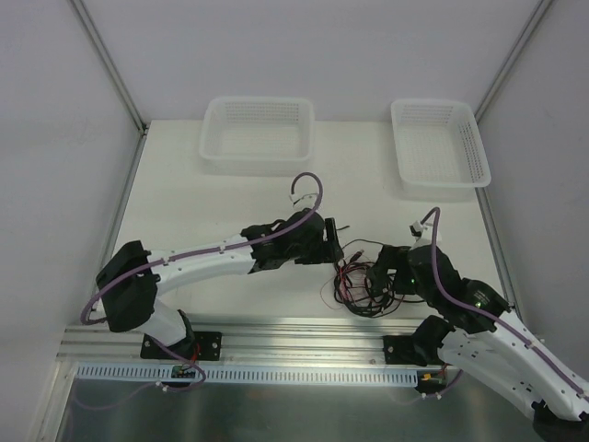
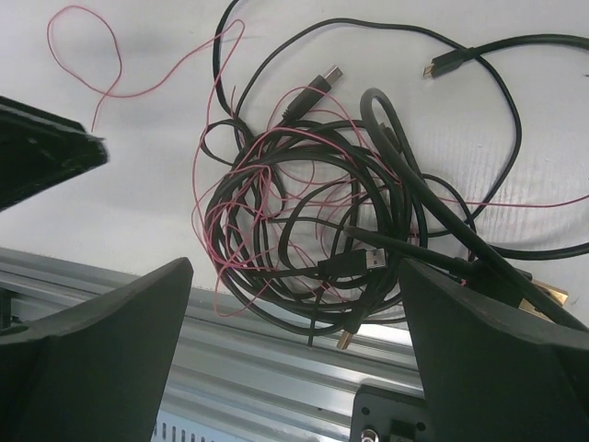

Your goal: Untangle the cables

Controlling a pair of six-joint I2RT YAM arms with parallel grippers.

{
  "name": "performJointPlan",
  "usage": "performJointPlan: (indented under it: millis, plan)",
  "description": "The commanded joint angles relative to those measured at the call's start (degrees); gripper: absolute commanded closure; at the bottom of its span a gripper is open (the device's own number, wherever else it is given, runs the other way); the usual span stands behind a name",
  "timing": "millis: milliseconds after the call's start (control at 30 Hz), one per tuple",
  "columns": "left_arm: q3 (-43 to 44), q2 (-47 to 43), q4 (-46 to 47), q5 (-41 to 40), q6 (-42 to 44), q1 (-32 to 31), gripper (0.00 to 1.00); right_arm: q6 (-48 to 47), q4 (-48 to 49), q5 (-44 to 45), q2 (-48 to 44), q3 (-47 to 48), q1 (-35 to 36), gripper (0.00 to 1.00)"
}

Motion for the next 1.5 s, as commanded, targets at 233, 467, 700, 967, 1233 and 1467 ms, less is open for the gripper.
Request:
performJointPlan:
  millis: [233,467,700,967,1233,1467]
  plan:
    - [9.13,13.81,1.56,-4.47,-1.33,-4.64,0.51,5.12,4.12,1.09,-2.21,-3.48,0.89,0.01]
    - [9.22,16.45,1.04,-4.82,-1.59,-5.69,0.74,5.92,7.02,-0.49,-0.72,-5.85,1.24,0.01]
    - [8.7,12.78,0.16,-6.75,0.68,-5.78,1.0,7.15,14.65,-4.8,3.76,-8.66,2.64,0.01]
    - [6.85,0.56,-6.33,-13.78,7.01,-5.6,1.0,10.48,20.39,-2.45,12.02,-11.83,4.14,0.1]
    - [7.37,-14.82,-12.93,-17.3,12.82,-0.69,1.0,14.79,16.96,0.12,16.69,-13.32,2.74,0.63]
    - [15.36,-27.83,-21.19,-14.05,21.77,11.61,1.0,15.41,14.41,1.0,15.2,-13.76,0.01,0.88]
